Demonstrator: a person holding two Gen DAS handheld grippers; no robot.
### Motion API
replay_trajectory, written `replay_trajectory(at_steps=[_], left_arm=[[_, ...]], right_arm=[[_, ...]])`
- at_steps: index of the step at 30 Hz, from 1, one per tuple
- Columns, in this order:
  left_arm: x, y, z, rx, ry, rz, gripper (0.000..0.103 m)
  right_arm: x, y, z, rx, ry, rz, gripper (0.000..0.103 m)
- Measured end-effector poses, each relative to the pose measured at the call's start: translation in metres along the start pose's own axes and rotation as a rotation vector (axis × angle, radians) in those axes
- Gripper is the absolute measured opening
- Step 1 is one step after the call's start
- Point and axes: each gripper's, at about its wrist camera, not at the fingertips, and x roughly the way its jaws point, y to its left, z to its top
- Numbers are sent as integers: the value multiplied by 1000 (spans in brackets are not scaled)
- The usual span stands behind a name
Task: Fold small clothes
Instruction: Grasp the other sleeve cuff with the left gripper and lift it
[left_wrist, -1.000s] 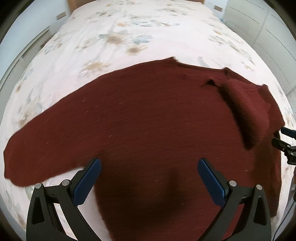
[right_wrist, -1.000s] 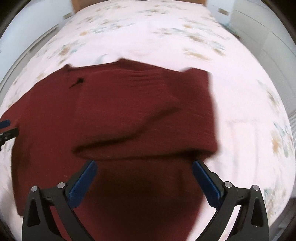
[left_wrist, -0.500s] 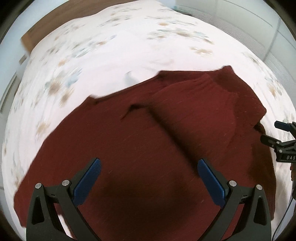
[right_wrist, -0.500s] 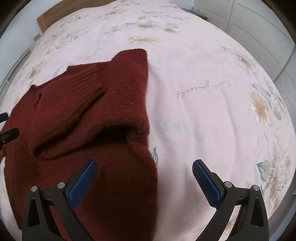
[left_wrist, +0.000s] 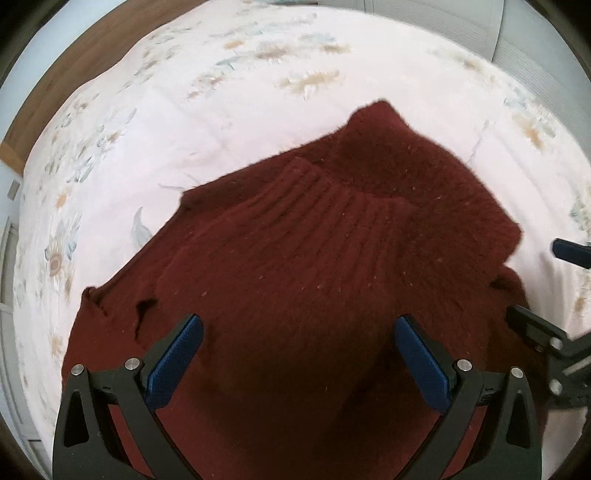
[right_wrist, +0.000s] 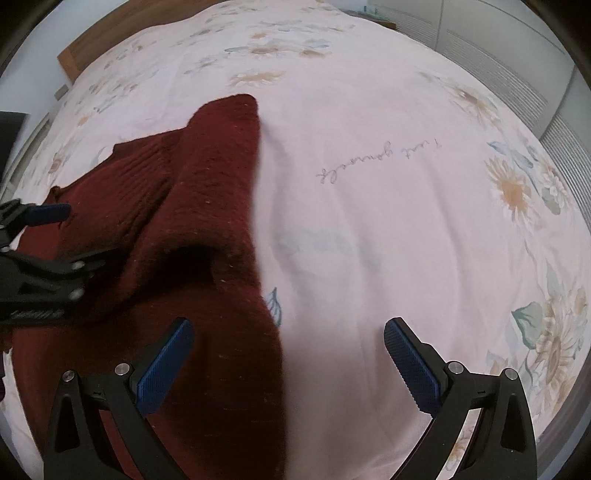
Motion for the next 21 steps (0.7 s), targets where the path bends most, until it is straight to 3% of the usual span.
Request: replay_trajectory(at_steps=[5, 8, 10, 11, 16, 21], left_arm=[[30, -2, 13, -18, 59, 12, 76], [35, -1, 20, -18, 60, -14, 54], [36, 5, 22, -25, 52, -4, 19], [35, 10, 23, -35, 42, 17, 14], [18, 43, 19, -116, -14, -22, 14], [-17, 98, -10, -246, -104, -12, 14]], right_arm=[[6, 0, -3, -6, 15, 6, 102], [8, 3, -3, -11, 17, 8, 102], [8, 5, 0, -14, 11, 9, 102], [8, 7, 2, -18, 8, 9, 102], [13, 19, 20, -61, -7, -6, 102], [27, 33, 39, -88, -8, -11, 102]])
